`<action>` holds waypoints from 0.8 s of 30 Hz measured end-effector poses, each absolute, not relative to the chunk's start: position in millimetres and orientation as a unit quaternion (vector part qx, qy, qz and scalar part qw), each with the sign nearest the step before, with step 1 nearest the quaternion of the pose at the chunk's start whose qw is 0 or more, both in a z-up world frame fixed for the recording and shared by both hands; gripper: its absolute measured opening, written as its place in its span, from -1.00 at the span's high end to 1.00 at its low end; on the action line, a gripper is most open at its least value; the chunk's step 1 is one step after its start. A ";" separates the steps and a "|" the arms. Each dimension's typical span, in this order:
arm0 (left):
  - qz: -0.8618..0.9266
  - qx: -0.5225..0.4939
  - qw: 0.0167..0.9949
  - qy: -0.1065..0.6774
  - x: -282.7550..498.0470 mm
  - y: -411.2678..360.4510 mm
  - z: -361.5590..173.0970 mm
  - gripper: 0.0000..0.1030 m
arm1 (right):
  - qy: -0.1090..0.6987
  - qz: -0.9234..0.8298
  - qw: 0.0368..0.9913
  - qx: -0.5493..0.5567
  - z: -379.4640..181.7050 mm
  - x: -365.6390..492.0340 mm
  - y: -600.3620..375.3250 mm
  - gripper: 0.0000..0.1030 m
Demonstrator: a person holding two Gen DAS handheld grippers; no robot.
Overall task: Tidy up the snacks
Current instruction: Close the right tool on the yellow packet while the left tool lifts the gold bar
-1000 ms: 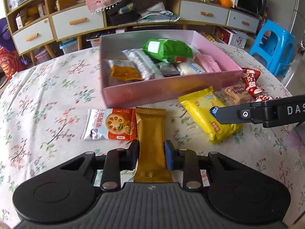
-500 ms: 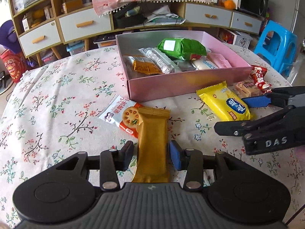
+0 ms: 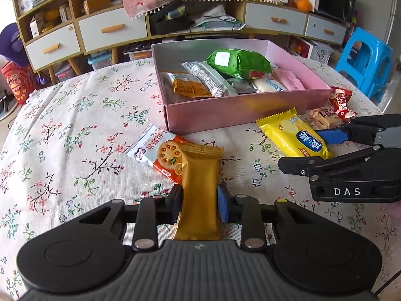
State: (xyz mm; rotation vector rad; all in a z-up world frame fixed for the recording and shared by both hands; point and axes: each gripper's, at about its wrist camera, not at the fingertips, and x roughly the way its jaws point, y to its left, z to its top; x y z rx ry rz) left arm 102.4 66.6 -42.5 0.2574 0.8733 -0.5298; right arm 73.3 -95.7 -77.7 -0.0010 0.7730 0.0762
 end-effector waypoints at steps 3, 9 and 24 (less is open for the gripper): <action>-0.252 0.114 0.863 0.424 103.8 68.5 -40.9 0.49 | 0.382 0.038 0.923 0.006 -75.5 72.6 -96.2 -0.05; -0.254 0.088 0.859 0.435 104.9 73.2 -34.9 0.49 | 0.392 0.048 0.918 0.038 -67.1 69.5 -100.5 -0.03; -0.251 0.041 0.871 0.421 114.7 77.5 -11.9 0.50 | 0.394 0.051 0.906 0.150 -31.7 62.6 -125.9 -0.02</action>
